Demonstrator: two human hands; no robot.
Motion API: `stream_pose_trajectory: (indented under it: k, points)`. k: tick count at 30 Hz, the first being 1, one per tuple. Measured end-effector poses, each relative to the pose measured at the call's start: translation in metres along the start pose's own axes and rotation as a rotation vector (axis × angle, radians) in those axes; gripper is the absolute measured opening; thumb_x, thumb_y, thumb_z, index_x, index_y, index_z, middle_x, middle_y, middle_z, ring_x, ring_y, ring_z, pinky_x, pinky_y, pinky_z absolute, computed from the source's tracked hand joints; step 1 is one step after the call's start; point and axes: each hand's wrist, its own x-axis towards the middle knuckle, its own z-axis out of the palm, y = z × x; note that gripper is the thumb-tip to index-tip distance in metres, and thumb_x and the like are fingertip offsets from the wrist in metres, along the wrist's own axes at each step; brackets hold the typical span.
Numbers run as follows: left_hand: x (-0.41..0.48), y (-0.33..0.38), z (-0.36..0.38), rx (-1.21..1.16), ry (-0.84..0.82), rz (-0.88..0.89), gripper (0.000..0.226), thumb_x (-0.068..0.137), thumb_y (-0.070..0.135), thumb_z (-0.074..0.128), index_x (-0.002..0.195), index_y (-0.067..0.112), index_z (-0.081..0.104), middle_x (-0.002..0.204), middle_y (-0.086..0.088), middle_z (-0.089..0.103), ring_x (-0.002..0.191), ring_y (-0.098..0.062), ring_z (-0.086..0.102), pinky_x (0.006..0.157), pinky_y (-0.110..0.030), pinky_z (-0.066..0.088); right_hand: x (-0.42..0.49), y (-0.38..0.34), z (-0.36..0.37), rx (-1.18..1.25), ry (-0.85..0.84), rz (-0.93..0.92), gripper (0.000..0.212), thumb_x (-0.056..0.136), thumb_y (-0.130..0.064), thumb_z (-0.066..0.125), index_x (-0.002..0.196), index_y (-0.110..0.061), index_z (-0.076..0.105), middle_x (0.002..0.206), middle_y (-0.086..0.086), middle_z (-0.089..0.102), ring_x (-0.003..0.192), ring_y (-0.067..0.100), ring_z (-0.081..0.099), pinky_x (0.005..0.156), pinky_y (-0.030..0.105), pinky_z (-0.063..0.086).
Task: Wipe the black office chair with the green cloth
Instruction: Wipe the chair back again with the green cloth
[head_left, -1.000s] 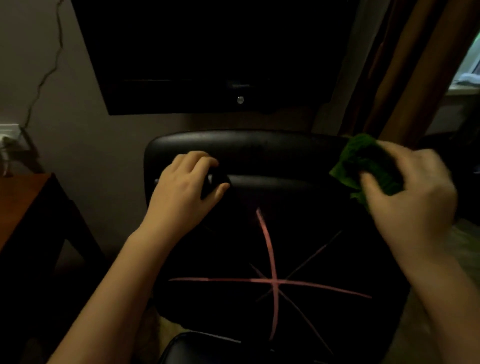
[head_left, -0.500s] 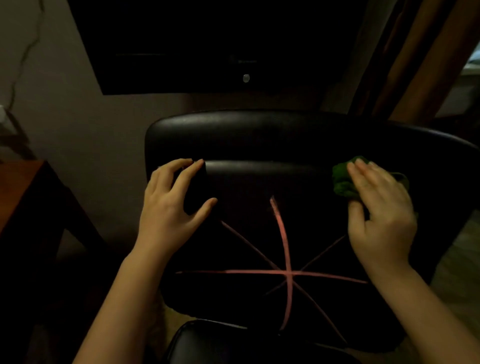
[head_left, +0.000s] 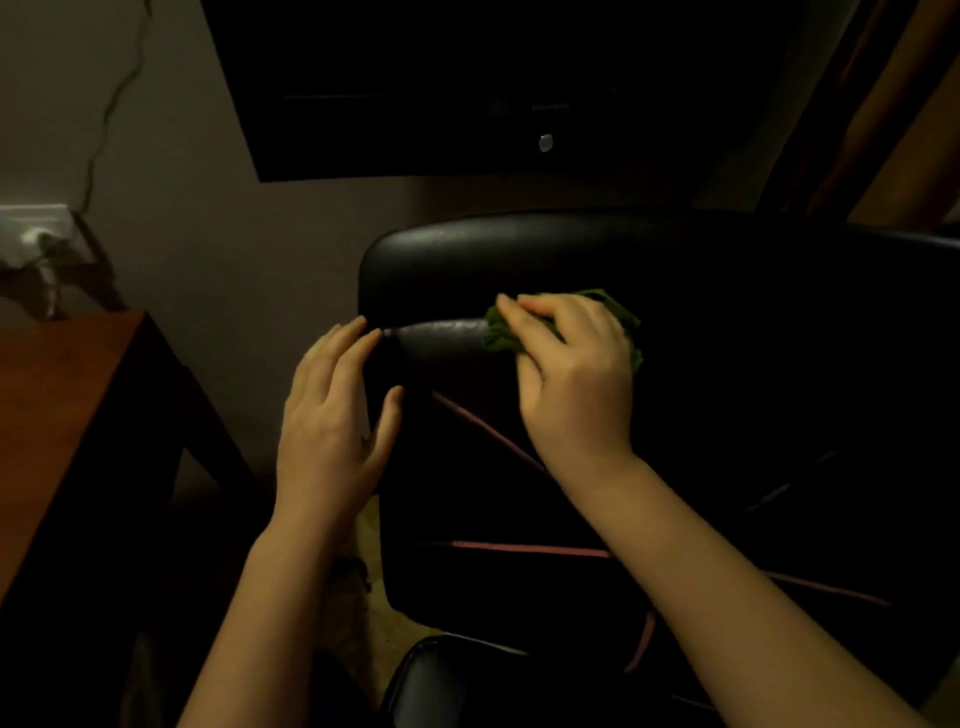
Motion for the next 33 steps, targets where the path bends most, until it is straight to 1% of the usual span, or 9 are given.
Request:
stream_pose_trajectory:
  k: [3, 6, 9, 12, 16, 21, 26, 28, 33]
  points:
    - [-0.001, -0.005, -0.004, 0.018, 0.017, -0.018, 0.050, 0.094, 0.032, 0.052, 0.137, 0.007, 0.051, 0.142, -0.009, 0.048, 0.133, -0.023, 0.042, 0.110, -0.037, 0.035, 0.005, -0.023, 0.022, 0.016, 0.003, -0.054, 0.030, 0.078, -0.003, 0.065, 0.106, -0.008, 0.075, 0.099, 0.012, 0.069, 0.093, 0.033, 0.064, 0.084, 0.039, 0.047]
    - [-0.003, -0.010, -0.009, 0.055, 0.021, -0.042, 0.043, 0.095, 0.020, 0.057, 0.136, 0.006, 0.052, 0.139, -0.011, 0.049, 0.131, -0.024, 0.043, 0.110, -0.032, 0.032, 0.009, -0.047, 0.046, 0.051, -0.021, -0.109, 0.025, 0.079, -0.007, 0.060, 0.098, -0.005, 0.076, 0.091, 0.012, 0.070, 0.087, 0.032, 0.065, 0.081, 0.037, 0.047]
    - [-0.005, -0.014, -0.015, 0.087, 0.008, -0.060, 0.049, 0.089, 0.010, 0.059, 0.137, 0.007, 0.050, 0.138, -0.010, 0.050, 0.131, -0.023, 0.043, 0.109, -0.027, 0.029, 0.009, -0.061, 0.064, 0.045, -0.076, -0.125, 0.021, 0.079, -0.006, 0.061, 0.093, -0.005, 0.077, 0.088, 0.011, 0.069, 0.086, 0.031, 0.065, 0.081, 0.036, 0.047]
    - [-0.004, -0.015, -0.018, 0.082, 0.005, -0.071, 0.048, 0.088, 0.003, 0.059, 0.135, 0.006, 0.051, 0.134, -0.012, 0.053, 0.128, -0.025, 0.045, 0.106, -0.033, 0.035, 0.007, -0.060, 0.071, 0.024, -0.173, -0.166, 0.021, 0.077, -0.006, 0.068, 0.096, -0.005, 0.076, 0.095, 0.011, 0.068, 0.094, 0.030, 0.063, 0.089, 0.037, 0.041]
    - [0.001, -0.010, -0.018, 0.066, -0.021, -0.046, 0.043, 0.090, 0.004, 0.058, 0.132, 0.006, 0.053, 0.128, -0.013, 0.057, 0.122, -0.024, 0.048, 0.101, -0.030, 0.036, 0.001, -0.048, 0.062, -0.055, -0.305, -0.175, 0.036, 0.078, -0.031, 0.072, 0.108, -0.010, 0.073, 0.118, 0.008, 0.064, 0.116, 0.026, 0.054, 0.108, 0.035, 0.028]
    - [0.008, 0.005, -0.008, 0.031, -0.026, -0.003, 0.037, 0.092, 0.000, 0.057, 0.129, 0.004, 0.056, 0.126, -0.014, 0.059, 0.120, -0.026, 0.051, 0.099, -0.035, 0.042, 0.000, -0.027, 0.047, -0.073, -0.175, -0.173, 0.016, 0.083, -0.013, 0.068, 0.097, -0.012, 0.076, 0.111, 0.009, 0.067, 0.110, 0.028, 0.060, 0.102, 0.038, 0.038]
    - [0.016, 0.031, 0.006, -0.020, -0.046, 0.103, 0.036, 0.093, 0.008, 0.053, 0.128, 0.004, 0.057, 0.128, -0.014, 0.058, 0.121, -0.027, 0.051, 0.100, -0.036, 0.042, -0.004, -0.006, 0.025, -0.137, -0.175, -0.126, 0.019, 0.080, -0.013, 0.066, 0.098, -0.014, 0.073, 0.112, 0.007, 0.066, 0.111, 0.027, 0.058, 0.102, 0.039, 0.038]
    - [0.020, 0.045, 0.014, -0.051, -0.058, 0.127, 0.035, 0.093, 0.005, 0.055, 0.128, 0.002, 0.057, 0.129, -0.015, 0.057, 0.122, -0.027, 0.050, 0.102, -0.037, 0.043, -0.006, 0.005, 0.011, -0.167, -0.167, -0.091, 0.021, 0.078, -0.013, 0.065, 0.098, -0.014, 0.071, 0.112, 0.008, 0.066, 0.111, 0.028, 0.058, 0.101, 0.041, 0.040]
    - [0.022, 0.088, 0.032, -0.148, -0.071, 0.215, 0.035, 0.094, 0.004, 0.056, 0.129, 0.002, 0.057, 0.133, -0.014, 0.055, 0.125, -0.027, 0.049, 0.106, -0.039, 0.041, -0.020, 0.049, -0.045, -0.222, -0.027, -0.020, 0.026, 0.075, -0.008, 0.061, 0.099, -0.011, 0.071, 0.111, 0.009, 0.066, 0.109, 0.029, 0.059, 0.097, 0.041, 0.042]
